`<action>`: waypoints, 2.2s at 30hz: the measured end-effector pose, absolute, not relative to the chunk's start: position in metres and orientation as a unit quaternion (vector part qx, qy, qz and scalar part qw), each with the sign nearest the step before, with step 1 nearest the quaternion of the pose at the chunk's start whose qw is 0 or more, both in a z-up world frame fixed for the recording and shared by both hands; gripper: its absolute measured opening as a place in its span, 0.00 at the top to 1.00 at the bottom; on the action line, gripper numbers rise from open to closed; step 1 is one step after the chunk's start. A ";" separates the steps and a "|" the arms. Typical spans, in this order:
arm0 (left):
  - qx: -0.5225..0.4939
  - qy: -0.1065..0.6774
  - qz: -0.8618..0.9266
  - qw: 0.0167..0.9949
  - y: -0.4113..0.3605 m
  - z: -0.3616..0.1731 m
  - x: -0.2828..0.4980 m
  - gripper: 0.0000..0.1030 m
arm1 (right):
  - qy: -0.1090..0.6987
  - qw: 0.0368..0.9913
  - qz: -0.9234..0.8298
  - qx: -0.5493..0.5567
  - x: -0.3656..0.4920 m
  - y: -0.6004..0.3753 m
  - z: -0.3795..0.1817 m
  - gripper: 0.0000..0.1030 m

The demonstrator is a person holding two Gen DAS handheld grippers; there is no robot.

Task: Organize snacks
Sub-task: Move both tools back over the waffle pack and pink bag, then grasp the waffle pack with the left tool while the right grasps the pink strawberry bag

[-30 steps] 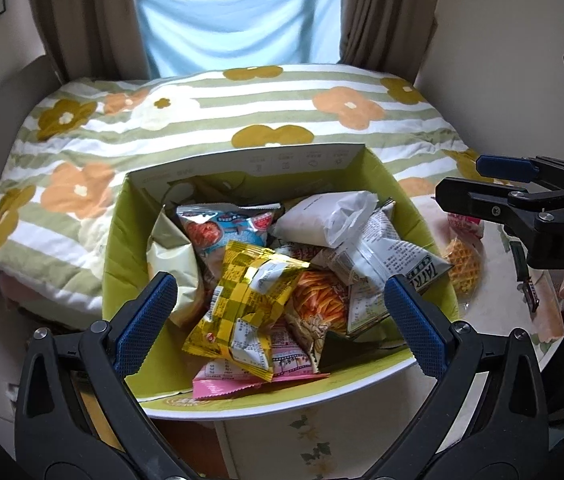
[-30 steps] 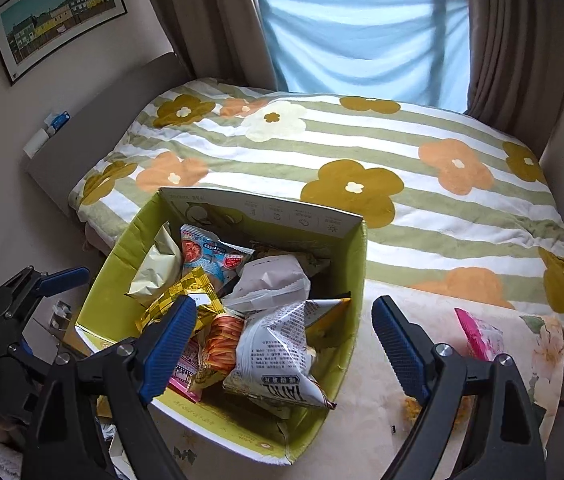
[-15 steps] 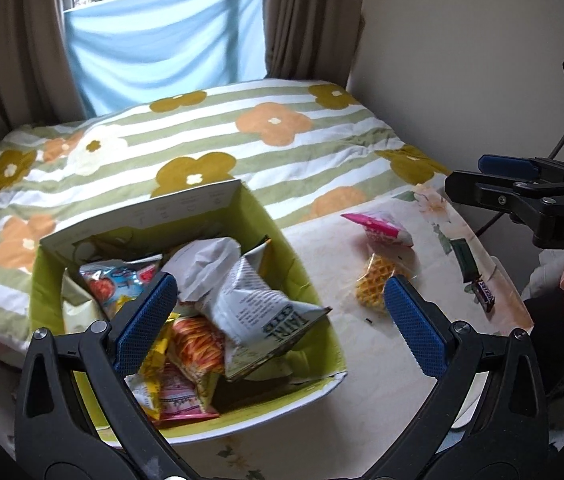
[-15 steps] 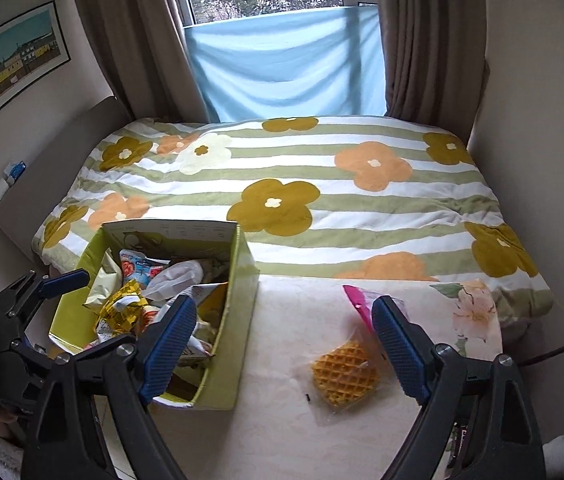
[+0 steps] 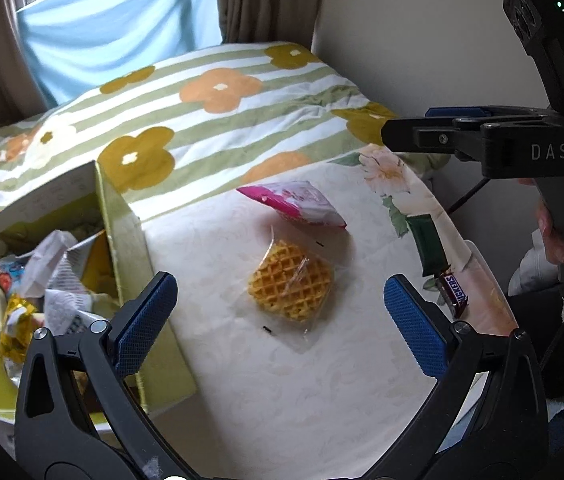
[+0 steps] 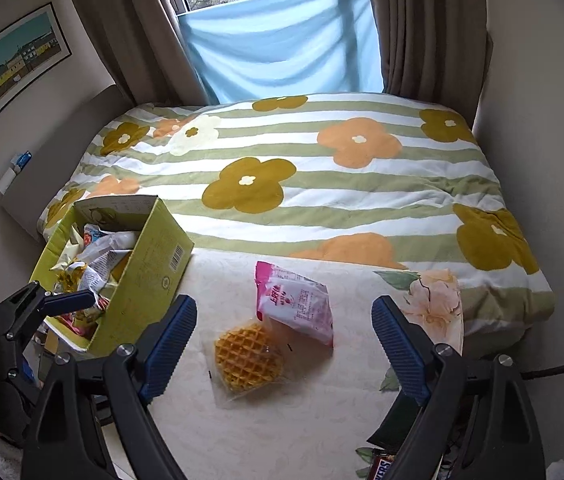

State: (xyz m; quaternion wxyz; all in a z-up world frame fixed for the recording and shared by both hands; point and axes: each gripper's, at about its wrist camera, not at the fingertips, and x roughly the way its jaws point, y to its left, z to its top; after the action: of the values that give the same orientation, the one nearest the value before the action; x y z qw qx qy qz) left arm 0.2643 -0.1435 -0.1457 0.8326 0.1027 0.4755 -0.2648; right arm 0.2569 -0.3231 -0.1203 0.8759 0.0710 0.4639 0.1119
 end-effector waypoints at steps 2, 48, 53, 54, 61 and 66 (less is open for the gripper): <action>0.104 0.491 -0.258 0.826 -0.153 -0.164 0.266 0.00 | 0.476 0.867 0.126 0.072 0.262 -0.331 -0.136 0.15; 0.224 0.501 -0.295 0.783 -0.203 -0.304 0.303 0.23 | 0.525 0.820 0.202 0.105 0.337 -0.314 -0.286 0.15; 0.213 0.504 -0.296 0.783 -0.195 -0.300 0.310 0.23 | 0.534 0.817 0.196 0.097 0.342 -0.315 -0.290 0.33; 0.211 0.504 -0.296 0.783 -0.191 -0.299 0.311 0.23 | 0.534 0.818 0.193 0.091 0.342 -0.315 -0.290 0.36; 0.204 0.503 -0.284 0.790 -0.183 -0.291 0.319 0.23 | 0.524 0.826 0.189 0.083 0.338 -0.322 -0.280 0.50; 0.187 0.495 -0.270 0.804 -0.176 -0.271 0.315 0.23 | 0.510 0.835 0.184 0.094 0.330 -0.329 -0.252 0.51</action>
State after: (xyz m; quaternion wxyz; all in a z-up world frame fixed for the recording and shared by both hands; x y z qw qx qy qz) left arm 0.3149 -0.1756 -0.2714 0.8043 0.1870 0.4954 -0.2695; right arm 0.3298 -0.3291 -0.2524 0.8347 0.0940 0.5103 0.1844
